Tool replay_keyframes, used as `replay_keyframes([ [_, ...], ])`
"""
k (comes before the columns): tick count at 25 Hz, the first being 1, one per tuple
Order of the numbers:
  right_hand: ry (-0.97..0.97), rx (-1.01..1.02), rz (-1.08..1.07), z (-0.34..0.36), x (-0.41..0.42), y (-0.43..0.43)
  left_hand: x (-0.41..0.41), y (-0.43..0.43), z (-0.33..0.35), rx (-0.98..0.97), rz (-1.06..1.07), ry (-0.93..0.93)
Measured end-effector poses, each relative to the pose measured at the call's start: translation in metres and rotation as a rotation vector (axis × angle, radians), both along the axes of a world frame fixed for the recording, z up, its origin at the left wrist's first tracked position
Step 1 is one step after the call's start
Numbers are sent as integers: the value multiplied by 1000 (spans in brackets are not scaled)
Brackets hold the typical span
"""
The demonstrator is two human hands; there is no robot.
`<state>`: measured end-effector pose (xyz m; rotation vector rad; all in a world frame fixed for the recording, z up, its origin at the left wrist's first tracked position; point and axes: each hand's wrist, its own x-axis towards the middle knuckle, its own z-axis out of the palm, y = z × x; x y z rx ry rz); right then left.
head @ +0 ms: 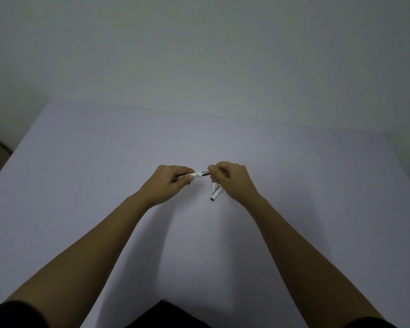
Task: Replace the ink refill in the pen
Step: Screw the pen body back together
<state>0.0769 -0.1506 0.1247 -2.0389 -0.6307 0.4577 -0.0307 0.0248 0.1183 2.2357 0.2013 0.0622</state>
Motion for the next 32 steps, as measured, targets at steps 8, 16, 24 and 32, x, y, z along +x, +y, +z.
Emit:
replay_keyframes([
  [8,-60,-14,73,5,3,-6,-6,-3,-3,-48,33,-30],
  [16,-97,64,98,11,3,-9,-3,-6,3,-50,39,-69],
  [24,-168,63,160,16,5,-12,-4,-12,4,-46,28,-65],
  [32,-220,35,182,20,6,-14,-5,-15,11,-47,32,-70],
])
